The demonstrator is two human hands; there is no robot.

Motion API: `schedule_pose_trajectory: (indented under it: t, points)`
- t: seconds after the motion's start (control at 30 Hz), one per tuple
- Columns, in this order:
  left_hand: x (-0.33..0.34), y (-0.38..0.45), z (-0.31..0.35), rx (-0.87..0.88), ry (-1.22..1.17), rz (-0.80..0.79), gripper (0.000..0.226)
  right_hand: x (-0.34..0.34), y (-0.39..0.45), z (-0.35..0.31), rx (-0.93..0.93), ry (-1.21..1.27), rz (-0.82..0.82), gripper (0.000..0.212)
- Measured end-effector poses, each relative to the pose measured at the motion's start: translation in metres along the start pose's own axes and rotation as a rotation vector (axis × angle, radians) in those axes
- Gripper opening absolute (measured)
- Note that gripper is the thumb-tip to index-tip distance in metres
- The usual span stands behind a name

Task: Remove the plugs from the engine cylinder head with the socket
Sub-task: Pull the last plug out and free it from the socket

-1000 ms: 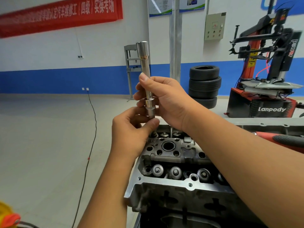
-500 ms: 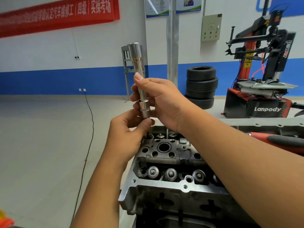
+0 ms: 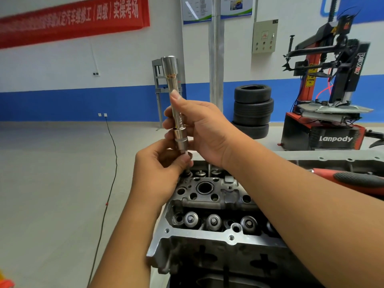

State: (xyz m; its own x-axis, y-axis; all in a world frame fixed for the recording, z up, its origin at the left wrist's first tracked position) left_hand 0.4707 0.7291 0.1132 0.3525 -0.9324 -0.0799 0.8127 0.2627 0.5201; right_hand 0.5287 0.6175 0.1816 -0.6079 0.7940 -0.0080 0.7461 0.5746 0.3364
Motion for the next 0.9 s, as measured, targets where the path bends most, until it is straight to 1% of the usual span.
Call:
schedule_pose_trajectory:
  t: [0.07,0.1,0.13,0.2,0.27,0.3,0.4,0.47,0.53,0.6,0.63,0.67,0.8,0.83,0.9]
  points:
    - [-0.0011,0.0004,0.0007,0.022,0.089,0.069,0.038,0.0008,-0.0007,0.0,-0.004,0.007,-0.018,0.032]
    - [-0.0018,0.0004,0.0011,0.029,0.101,0.07,0.038,0.0014,-0.0009,0.0,-0.007,0.006,-0.021,0.03]
    - [-0.0022,0.0001,0.0013,0.033,0.088,0.044,0.036,0.0017,-0.0009,-0.0003,-0.009,0.0,-0.019,0.03]
    - [-0.001,-0.0006,0.0009,0.01,0.001,-0.058,0.033,0.0014,-0.0005,-0.0008,-0.011,-0.009,-0.007,0.03]
    - [-0.0003,-0.0004,0.0005,-0.006,-0.037,-0.108,0.038,0.0005,0.0,-0.0011,-0.005,0.002,0.006,0.031]
    - [-0.0004,-0.0004,0.001,0.001,-0.017,-0.09,0.039,-0.0001,0.0,-0.0008,-0.002,0.009,0.008,0.032]
    - [-0.0015,0.0,0.0013,0.052,0.095,0.042,0.04,0.0014,-0.0001,0.0002,0.0,0.03,-0.01,0.033]
    - [-0.0026,-0.0008,0.002,0.065,0.15,0.082,0.041,0.0024,0.0,0.0008,-0.008,0.028,-0.012,0.032]
    - [-0.0032,-0.0006,0.0018,0.072,0.102,0.027,0.038,0.0017,0.0001,0.0003,-0.024,0.0,0.003,0.029]
    - [-0.0025,0.0,0.0009,0.035,-0.006,-0.073,0.04,0.0008,0.0002,-0.0008,-0.032,-0.013,0.014,0.027]
    - [-0.0018,-0.0001,0.0013,0.029,-0.018,-0.096,0.042,0.0005,0.0002,-0.0011,-0.03,-0.007,0.015,0.028]
    - [-0.0014,-0.0004,0.0019,0.036,-0.004,-0.082,0.043,0.0009,0.0003,-0.0017,-0.027,0.004,0.012,0.029]
    - [-0.0028,-0.001,0.0022,0.048,0.059,0.086,0.039,0.0041,-0.0001,-0.0009,0.0,0.05,-0.01,0.038]
    - [-0.0036,-0.0014,0.0024,0.047,0.052,0.089,0.039,0.0046,-0.0003,-0.001,-0.004,0.052,-0.011,0.037]
    - [-0.0028,-0.0011,0.0034,0.052,-0.013,0.018,0.042,0.0037,-0.0004,-0.0017,-0.027,0.039,0.008,0.032]
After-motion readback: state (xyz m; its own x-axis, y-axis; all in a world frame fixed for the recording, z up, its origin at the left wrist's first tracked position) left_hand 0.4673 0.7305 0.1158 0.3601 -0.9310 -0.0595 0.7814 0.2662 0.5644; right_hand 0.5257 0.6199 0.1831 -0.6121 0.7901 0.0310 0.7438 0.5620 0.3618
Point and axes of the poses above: each hand's wrist, its own y-axis towards the middle knuckle, its own x-axis out of the palm, z = x × y, the point moved 2 cm from there along y, towards the middle knuckle, and after that the axes turned 3 degrees about -z, right-handed, at the moved point
